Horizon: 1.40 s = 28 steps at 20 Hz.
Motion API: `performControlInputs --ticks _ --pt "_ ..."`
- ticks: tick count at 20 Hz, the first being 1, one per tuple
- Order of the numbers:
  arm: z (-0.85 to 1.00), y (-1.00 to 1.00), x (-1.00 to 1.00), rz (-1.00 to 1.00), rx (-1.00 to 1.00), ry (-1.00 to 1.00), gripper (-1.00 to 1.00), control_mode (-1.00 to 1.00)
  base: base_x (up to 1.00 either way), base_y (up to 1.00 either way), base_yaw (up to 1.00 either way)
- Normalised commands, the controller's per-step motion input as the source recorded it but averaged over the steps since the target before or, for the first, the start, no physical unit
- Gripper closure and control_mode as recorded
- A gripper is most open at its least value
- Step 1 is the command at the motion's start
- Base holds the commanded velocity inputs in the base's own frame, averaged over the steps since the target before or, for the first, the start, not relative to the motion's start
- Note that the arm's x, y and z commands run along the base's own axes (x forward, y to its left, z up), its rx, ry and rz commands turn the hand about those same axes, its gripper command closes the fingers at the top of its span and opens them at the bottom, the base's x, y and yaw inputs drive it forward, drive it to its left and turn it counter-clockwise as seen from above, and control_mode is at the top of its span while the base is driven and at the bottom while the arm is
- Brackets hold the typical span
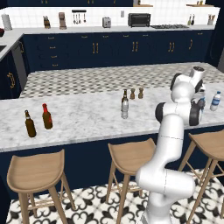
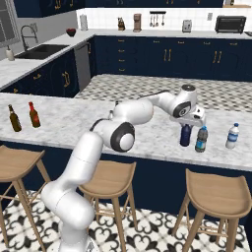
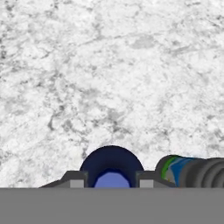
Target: Move the plastic bottles in the middle to the plastics group, and the glass bottles in the middle to the glass group.
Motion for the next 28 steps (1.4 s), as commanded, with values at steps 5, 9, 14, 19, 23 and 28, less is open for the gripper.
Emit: performControlInputs --ticks 5,9,14,19,23,28 --pt "0.00 0.13 -0.03 0.00 0.00 0.00 1.00 -1.00 0.00 0.00 0.00" --pt "0.04 0.00 0.00 0.00 -0.01 0.00 -1.00 -1.00 0.00 0.00 0.00" --pt "0.16 0.01 0.00 0.00 -0.05 0.00 -1.00 -1.00 0.00 0.00 0.00" --pt "0.48 0.17 -0.07 0.00 -0.03 -0.01 -1.00 -1.00 0.00 0.00 0.00" --pt "0.09 0.19 -0.69 0.06 0.00 -0.03 -1.00 -1.00 0.00 0.00 0.00" --pt "0.15 0.73 -0.56 0.11 -0.02 0.00 -1.00 -1.00 0.00 0.00 0.00"
